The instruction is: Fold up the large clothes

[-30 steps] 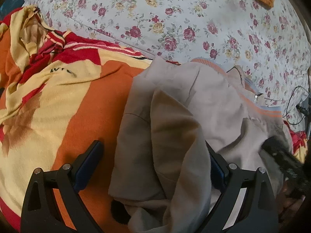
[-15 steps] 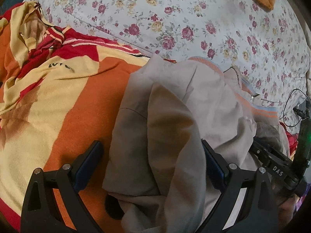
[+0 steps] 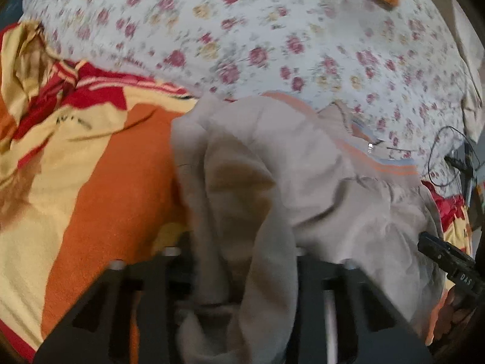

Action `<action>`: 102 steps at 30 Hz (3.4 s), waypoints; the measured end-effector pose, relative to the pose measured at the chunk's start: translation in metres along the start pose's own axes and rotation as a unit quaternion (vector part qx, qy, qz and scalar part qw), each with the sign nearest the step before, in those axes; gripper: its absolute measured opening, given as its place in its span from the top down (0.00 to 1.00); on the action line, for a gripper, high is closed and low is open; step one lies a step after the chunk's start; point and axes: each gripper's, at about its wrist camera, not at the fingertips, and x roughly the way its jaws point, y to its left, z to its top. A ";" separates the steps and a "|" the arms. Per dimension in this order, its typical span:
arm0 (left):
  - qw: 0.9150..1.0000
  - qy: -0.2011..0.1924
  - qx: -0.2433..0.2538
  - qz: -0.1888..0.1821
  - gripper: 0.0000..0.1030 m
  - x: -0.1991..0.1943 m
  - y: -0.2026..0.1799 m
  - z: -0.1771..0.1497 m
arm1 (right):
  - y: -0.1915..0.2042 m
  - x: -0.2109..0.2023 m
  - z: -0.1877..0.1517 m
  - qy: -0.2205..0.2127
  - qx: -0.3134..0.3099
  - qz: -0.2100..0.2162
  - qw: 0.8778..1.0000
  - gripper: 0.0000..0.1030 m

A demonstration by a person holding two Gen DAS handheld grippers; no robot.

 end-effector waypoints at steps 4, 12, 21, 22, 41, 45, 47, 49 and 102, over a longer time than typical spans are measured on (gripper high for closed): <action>0.999 -0.014 -0.011 -0.032 0.92 -0.024 -0.001 0.007 | -0.014 -0.013 -0.007 -0.008 0.026 0.018 0.999 0.50; 0.995 -0.050 0.025 -0.083 0.94 -0.067 -0.055 0.016 | -0.051 -0.023 -0.007 -0.012 0.092 0.024 0.995 0.50; 0.971 -0.010 0.137 -0.195 0.94 -0.063 -0.189 -0.024 | -0.118 -0.038 -0.021 -0.033 0.230 0.115 0.966 0.44; 0.970 0.013 0.140 -0.197 0.95 -0.048 -0.200 -0.036 | -0.126 -0.033 -0.025 -0.035 0.251 0.140 0.957 0.44; 0.992 -0.003 0.115 -0.050 0.26 -0.053 -0.137 -0.020 | -0.111 -0.062 -0.018 -0.095 0.241 0.200 0.945 0.32; 0.995 0.026 0.094 -0.002 0.26 -0.011 -0.122 -0.018 | -0.084 -0.049 -0.001 -0.069 0.188 0.182 0.963 0.21; 0.996 0.032 0.082 0.008 0.26 0.002 -0.119 -0.021 | -0.079 -0.039 0.004 -0.063 0.183 0.166 0.967 0.20; 0.996 0.030 0.079 0.007 0.26 0.005 -0.119 -0.024 | -0.073 -0.025 0.011 -0.053 0.174 0.168 0.969 0.19; 0.980 0.021 0.194 -0.023 0.24 -0.031 -0.194 -0.077 | -0.103 -0.091 -0.046 -0.026 0.142 0.057 0.988 0.92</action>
